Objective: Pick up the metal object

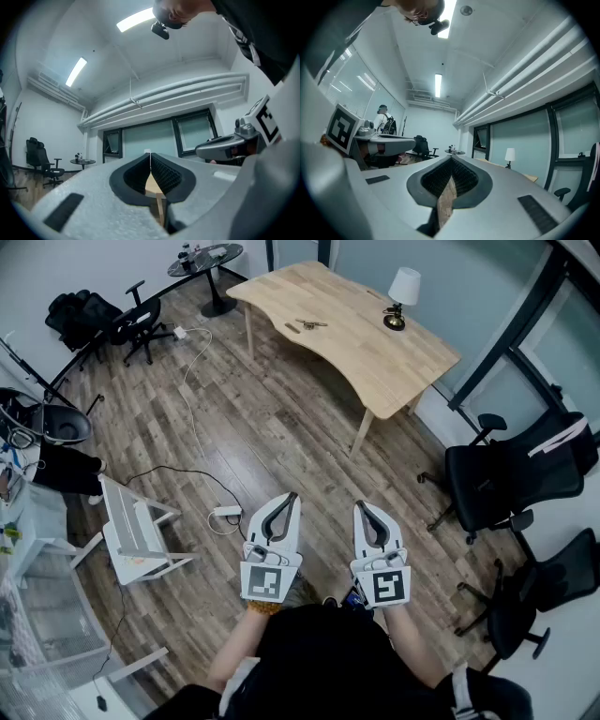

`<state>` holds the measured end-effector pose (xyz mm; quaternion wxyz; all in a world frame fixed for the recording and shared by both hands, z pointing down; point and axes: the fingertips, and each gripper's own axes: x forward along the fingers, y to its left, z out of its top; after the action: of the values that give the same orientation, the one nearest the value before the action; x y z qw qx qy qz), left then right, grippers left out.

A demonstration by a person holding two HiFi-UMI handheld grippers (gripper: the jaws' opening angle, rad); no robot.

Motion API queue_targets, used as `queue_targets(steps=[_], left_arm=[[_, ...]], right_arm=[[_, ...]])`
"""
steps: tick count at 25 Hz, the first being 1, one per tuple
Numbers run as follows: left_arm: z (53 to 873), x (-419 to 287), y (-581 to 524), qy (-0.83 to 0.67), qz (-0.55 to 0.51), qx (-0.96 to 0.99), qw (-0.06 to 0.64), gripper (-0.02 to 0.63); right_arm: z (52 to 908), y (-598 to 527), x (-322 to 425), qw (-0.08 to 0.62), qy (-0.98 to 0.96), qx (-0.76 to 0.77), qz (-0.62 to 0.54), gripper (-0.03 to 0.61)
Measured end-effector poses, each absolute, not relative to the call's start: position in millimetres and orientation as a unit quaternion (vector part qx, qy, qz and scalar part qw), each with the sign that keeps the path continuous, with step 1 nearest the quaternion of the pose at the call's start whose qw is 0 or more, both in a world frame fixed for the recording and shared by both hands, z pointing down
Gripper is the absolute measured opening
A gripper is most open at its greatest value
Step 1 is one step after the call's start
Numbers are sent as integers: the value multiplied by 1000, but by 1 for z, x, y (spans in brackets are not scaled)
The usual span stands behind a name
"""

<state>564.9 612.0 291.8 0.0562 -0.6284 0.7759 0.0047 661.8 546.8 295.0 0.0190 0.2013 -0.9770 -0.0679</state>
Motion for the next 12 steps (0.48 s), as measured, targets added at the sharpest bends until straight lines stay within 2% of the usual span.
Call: queue_targets(steps=[12], left_arm=[[293, 472, 621, 767, 31, -637, 70, 20]], right_arm=[[298, 556, 569, 35, -974, 208, -81, 3]])
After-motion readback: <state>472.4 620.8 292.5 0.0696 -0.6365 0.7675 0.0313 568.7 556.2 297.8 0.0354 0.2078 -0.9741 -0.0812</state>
